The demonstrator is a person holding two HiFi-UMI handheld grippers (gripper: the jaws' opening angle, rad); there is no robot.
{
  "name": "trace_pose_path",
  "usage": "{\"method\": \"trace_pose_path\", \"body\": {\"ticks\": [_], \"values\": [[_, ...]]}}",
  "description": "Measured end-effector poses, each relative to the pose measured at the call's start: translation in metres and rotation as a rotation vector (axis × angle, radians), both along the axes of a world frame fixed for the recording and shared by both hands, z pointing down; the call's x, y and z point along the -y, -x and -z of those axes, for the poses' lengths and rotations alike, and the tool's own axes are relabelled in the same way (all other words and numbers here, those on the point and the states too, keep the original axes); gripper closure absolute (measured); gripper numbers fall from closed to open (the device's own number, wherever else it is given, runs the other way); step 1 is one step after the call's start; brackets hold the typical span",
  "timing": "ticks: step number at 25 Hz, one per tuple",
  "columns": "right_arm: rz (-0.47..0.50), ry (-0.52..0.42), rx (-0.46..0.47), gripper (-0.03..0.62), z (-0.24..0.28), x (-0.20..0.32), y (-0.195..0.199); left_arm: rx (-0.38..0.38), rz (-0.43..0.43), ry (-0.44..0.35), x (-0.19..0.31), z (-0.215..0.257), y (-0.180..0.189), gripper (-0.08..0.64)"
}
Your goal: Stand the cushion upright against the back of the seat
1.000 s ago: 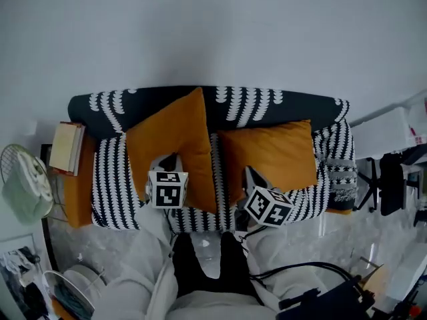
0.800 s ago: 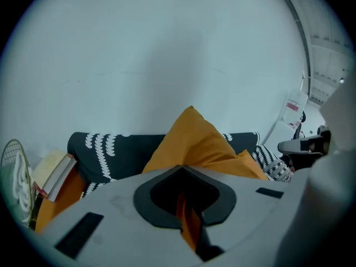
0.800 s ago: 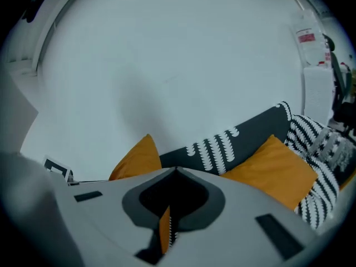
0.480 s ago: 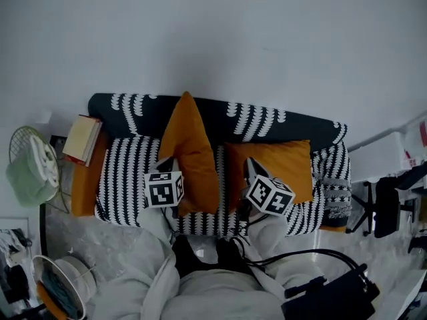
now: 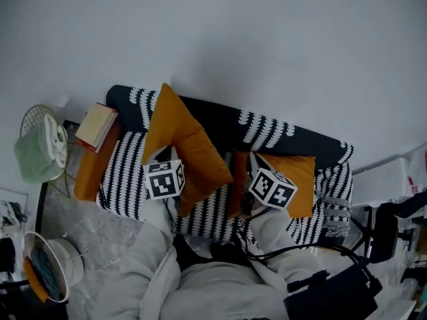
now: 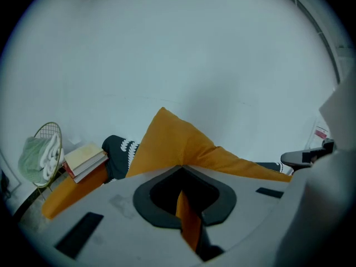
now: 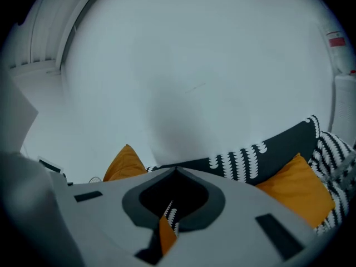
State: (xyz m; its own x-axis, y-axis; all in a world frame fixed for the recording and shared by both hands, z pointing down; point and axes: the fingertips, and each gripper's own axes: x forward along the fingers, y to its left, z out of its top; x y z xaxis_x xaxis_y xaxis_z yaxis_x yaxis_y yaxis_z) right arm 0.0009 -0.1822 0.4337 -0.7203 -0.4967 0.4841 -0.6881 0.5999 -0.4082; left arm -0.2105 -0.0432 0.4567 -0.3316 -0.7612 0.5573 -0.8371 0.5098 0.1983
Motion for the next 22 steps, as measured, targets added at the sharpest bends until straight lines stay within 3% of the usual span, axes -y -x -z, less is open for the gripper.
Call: {"method": "trace_pose_path", "body": {"ticks": [7, 17, 22], "values": [[0.023, -0.014, -0.012, 0.531, 0.004, 0.003, 0.000, 0.025, 0.134, -0.040, 0.003, 0.009, 0.026, 0.551], [0.046, -0.006, -0.037, 0.531, -0.001, 0.019, 0.007, -0.045, 0.300, -0.095, 0.024, 0.001, 0.037, 0.551], [0.017, -0.001, -0.038, 0.531, 0.000, 0.029, 0.005, -0.064, 0.328, -0.101, 0.030, -0.003, 0.038, 0.551]]}}
